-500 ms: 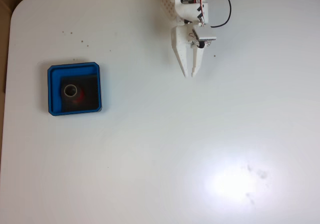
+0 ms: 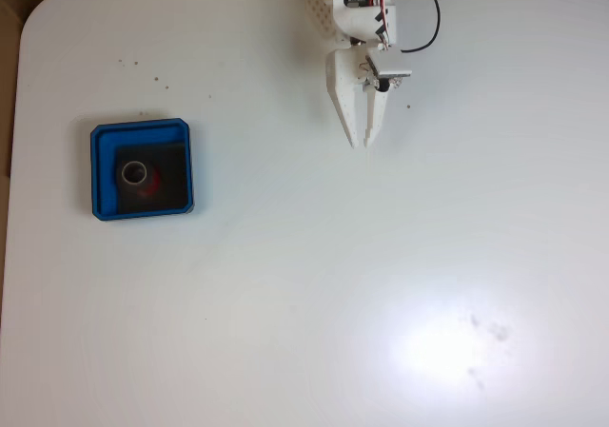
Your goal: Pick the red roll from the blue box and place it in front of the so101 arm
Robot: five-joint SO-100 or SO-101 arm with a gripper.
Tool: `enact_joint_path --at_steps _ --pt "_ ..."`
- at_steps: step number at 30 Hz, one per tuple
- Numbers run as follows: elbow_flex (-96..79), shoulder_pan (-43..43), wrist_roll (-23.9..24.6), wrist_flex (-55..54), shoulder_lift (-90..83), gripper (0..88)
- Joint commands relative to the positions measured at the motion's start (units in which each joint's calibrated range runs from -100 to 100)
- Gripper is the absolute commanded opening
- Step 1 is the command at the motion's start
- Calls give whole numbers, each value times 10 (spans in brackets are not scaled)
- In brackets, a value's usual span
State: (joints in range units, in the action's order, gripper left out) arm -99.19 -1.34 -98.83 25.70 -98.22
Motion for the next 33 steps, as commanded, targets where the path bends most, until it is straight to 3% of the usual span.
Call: enact_joint_path --at_steps 1,6,20,33 --pt "-8 -2 1 -8 1 7" --pt "-7 -24 2 -8 1 7" --pt "-7 -260 0 -8 1 7" --pt "22 -340 -1 -7 1 7"
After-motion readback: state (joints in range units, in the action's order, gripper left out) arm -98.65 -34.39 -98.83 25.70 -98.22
